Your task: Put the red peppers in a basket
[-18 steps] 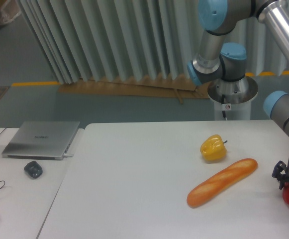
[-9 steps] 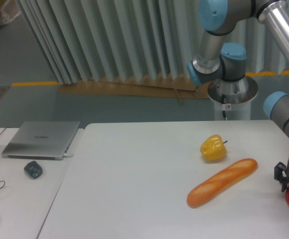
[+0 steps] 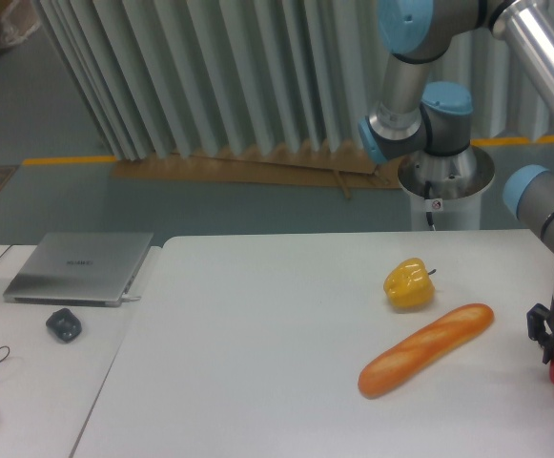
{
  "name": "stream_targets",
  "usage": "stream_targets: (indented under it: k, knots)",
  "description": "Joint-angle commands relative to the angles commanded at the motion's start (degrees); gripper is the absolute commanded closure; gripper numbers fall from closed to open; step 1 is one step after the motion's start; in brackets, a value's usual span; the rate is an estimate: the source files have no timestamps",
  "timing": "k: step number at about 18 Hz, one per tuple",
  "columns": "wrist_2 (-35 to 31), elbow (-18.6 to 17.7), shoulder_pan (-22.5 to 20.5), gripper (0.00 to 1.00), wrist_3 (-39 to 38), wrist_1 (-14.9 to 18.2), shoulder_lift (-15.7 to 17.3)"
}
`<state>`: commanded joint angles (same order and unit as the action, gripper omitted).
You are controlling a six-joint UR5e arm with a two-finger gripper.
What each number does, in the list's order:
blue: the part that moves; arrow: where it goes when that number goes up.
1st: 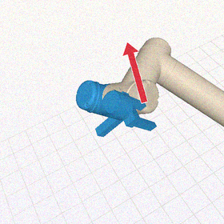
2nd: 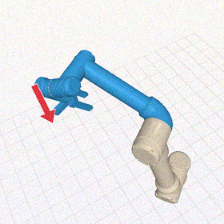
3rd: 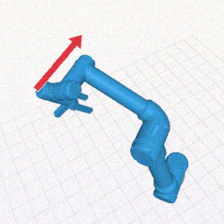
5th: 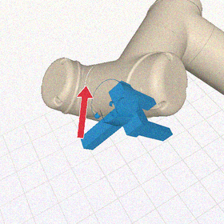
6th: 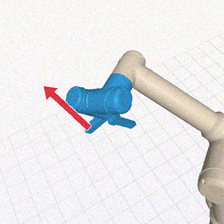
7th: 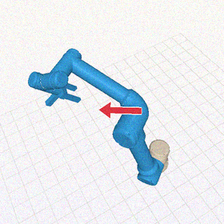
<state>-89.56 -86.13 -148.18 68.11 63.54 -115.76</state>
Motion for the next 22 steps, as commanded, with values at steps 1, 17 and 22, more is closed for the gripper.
stream_targets:
  k: [1,17,22]
  knots:
    - [0.0,-0.1,0.0,0.56,0.6,0.3,1.0]
    - [3.7,-0.6,-2.8,0.55,26.9,2.6,6.9]
    - [3.7,0.1,-4.9,0.55,35.3,3.7,7.8]
